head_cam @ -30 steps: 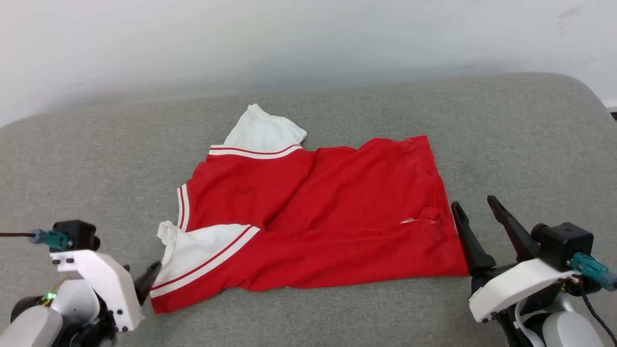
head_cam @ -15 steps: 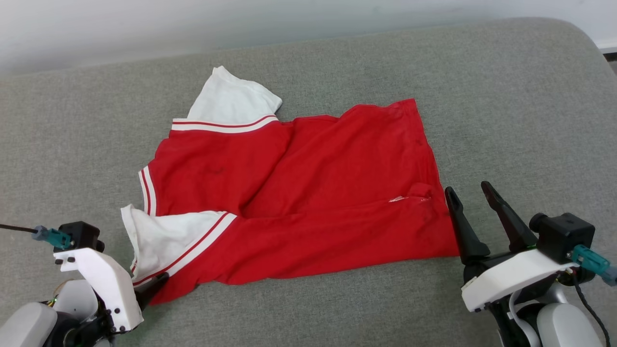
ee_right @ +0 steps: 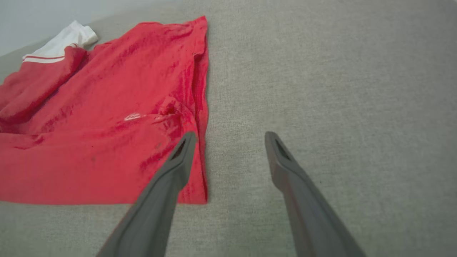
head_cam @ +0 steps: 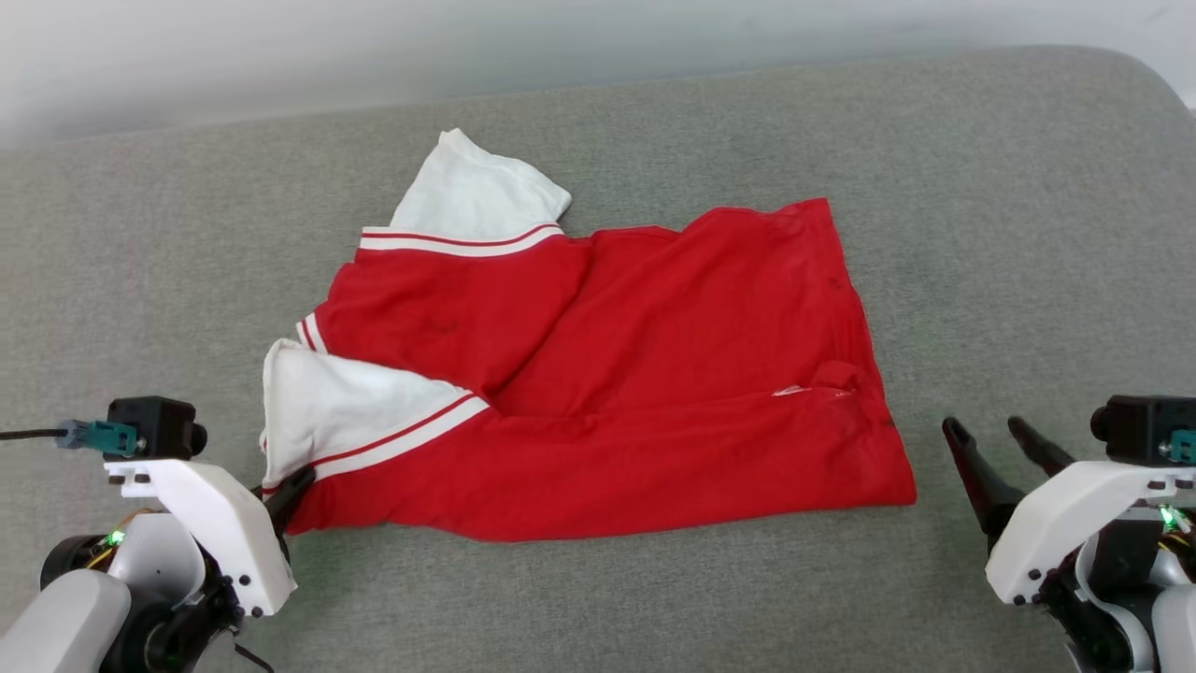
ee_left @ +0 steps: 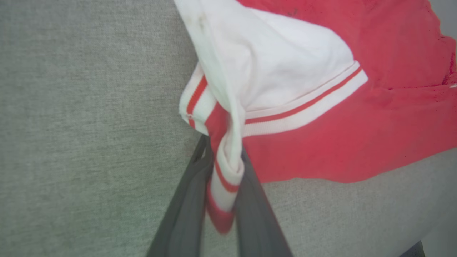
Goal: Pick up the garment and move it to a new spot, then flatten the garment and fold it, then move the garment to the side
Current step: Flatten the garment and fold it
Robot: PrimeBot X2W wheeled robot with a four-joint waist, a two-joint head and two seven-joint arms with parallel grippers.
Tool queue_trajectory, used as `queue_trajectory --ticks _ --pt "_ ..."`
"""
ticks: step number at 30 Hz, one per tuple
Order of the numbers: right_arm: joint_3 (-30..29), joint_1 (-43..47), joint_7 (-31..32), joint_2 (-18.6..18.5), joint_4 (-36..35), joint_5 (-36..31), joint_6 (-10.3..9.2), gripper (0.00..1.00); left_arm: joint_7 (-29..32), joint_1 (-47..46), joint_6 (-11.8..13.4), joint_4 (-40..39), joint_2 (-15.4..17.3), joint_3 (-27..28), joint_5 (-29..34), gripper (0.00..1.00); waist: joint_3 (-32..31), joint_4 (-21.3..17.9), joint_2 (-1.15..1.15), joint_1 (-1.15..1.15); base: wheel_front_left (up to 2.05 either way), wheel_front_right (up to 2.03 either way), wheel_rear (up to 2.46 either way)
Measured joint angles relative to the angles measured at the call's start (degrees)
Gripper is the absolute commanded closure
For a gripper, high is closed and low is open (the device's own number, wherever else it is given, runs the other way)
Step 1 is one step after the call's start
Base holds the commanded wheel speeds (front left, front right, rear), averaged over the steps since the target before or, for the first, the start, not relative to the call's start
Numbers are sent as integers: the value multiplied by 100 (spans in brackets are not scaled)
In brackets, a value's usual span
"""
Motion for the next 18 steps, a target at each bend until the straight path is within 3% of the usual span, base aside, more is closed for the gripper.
queue_trajectory --ticks 7,18 --pt "85 -150 1346 -57 35 74 0 0 -109 74 208 -658 81 26 200 100 97 189 0 0 0 0 0" --pt "493 -698 1847 53 815 276 -3 0 -105 -53 154 -773 -58 -101 225 100 408 464 0 0 0 0 0"
